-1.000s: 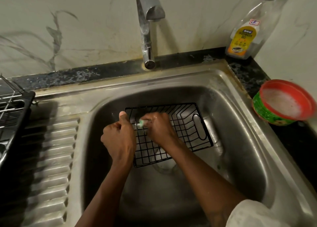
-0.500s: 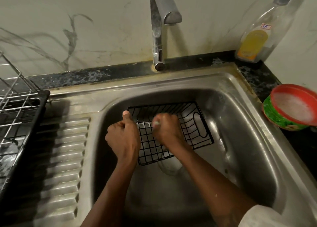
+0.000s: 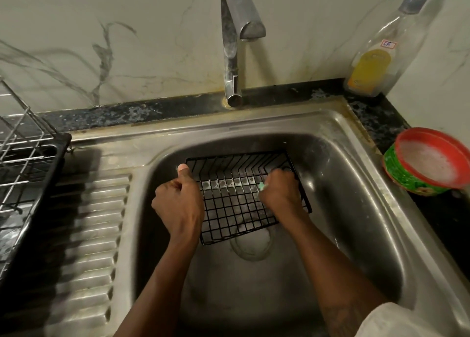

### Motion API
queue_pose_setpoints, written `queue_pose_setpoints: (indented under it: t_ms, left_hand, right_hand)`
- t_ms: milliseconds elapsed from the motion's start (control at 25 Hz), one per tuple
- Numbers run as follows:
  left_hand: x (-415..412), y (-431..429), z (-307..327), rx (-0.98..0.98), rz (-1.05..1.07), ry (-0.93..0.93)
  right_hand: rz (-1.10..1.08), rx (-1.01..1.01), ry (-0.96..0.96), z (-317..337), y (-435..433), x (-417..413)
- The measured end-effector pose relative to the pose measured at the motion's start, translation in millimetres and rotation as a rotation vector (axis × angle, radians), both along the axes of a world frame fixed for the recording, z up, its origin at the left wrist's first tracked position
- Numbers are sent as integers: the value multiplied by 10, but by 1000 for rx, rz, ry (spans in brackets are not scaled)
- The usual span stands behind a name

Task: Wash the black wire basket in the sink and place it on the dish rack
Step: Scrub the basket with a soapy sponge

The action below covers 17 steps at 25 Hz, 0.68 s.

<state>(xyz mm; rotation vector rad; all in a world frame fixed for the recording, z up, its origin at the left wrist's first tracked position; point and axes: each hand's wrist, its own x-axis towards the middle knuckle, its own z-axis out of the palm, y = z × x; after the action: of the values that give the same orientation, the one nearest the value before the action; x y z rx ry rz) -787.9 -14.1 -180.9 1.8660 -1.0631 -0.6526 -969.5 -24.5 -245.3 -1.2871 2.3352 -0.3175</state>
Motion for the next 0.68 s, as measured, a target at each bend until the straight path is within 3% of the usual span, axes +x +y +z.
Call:
queue_pose_setpoints:
  t_ms: [80,200,280,520,600,680]
  left_hand:
    - [-18,-4,-8,-3,5,-9]
    - [-26,-14,-11,-12,23,4]
    - [-17,-17,-13,-7,15,17]
    - [22,-49,-18,13,20,20]
    - [0,-32,-23,-10,5,24]
    - [-11,-17,-39,-32,-18,16]
  right_hand:
    - [58,-75,-141,71,-18,302]
    - [342,-153,-357,265,55,845]
    - [434,-181,-395,257,49,913]
    - [52,-24,27,-13,-40,25]
    - [12,-25,72,-19,-40,-61]
    - [39,-89,1,-6,-64,91]
